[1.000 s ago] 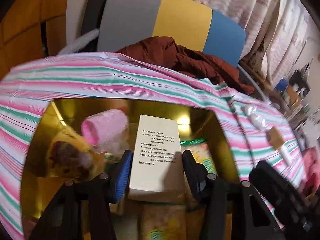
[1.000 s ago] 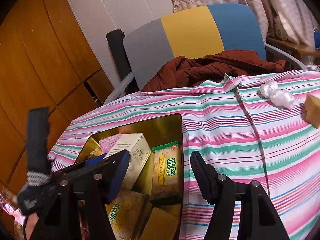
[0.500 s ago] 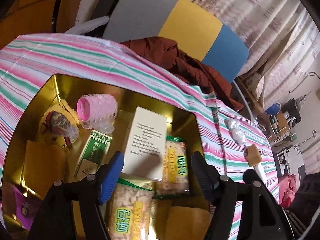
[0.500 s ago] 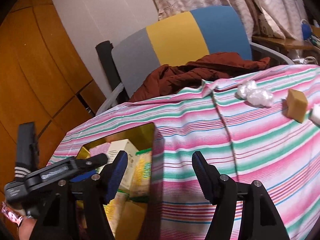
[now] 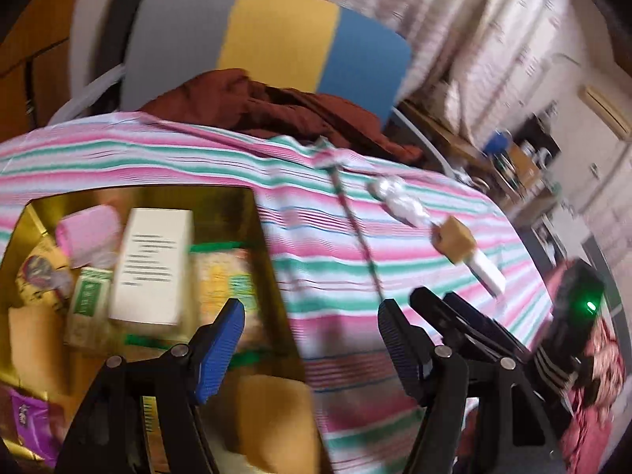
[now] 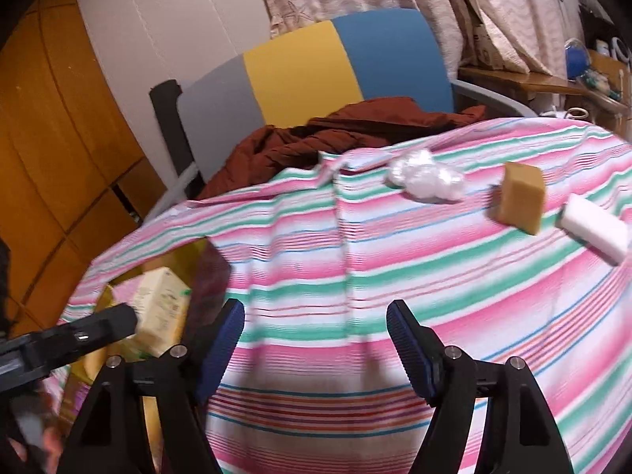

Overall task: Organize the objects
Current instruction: 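Carry the cream box and WEIDAN packet into the gold tray and release both, then move both grippers toward the yellow and white sponges on the cloth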

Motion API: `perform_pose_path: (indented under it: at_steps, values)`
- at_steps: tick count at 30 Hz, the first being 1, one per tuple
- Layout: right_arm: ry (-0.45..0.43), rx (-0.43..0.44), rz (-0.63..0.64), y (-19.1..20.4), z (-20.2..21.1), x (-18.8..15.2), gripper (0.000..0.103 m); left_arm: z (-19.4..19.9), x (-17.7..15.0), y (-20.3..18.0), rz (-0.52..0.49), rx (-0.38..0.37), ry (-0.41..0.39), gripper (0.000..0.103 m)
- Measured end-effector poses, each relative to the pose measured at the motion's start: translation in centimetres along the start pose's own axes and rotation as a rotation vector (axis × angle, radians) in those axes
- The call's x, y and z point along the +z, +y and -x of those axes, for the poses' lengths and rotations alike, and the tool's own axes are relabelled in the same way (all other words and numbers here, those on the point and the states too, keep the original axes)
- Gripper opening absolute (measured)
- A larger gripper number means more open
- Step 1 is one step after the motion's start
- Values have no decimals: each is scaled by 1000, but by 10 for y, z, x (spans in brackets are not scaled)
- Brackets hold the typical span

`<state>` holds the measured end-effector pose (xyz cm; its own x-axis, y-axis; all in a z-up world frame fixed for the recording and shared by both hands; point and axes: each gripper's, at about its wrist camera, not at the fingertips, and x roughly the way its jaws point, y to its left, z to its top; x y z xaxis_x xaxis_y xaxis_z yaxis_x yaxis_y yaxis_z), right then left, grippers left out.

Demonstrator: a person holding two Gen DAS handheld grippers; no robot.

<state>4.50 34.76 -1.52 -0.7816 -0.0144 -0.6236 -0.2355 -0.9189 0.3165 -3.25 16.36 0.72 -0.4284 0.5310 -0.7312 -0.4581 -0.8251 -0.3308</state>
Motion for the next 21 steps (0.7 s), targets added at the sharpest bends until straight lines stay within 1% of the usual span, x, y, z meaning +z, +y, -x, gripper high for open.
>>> perform_pose_path:
  at_steps: [4, 6, 10, 12, 17, 20, 21]
  values:
    - [0, -49, -31, -41, 3, 0, 80, -6, -4, -27, -75, -38, 20, 71]
    - [1, -76, -48, -61, 4, 1, 81, -12, -6, -42, -117, -55, 40, 71]
    - [-3, -142, -61, -102, 13, 6, 81, -23, -12, -65, -164, -100, 81, 71]
    - [-8, -166, -55, -118, 17, 8, 81, -30, -16, -78, -189, -112, 102, 71]
    - [-27, -279, -32, -163, 30, 22, 81, -42, -26, -96, -227, -126, 149, 71]
    - [-38, -324, -24, -187, 36, 34, 88, -48, -30, -102, -236, -129, 172, 71]
    - [-38, -338, -12, -193, 36, 39, 88, -50, -32, -105, -241, -128, 179, 71]
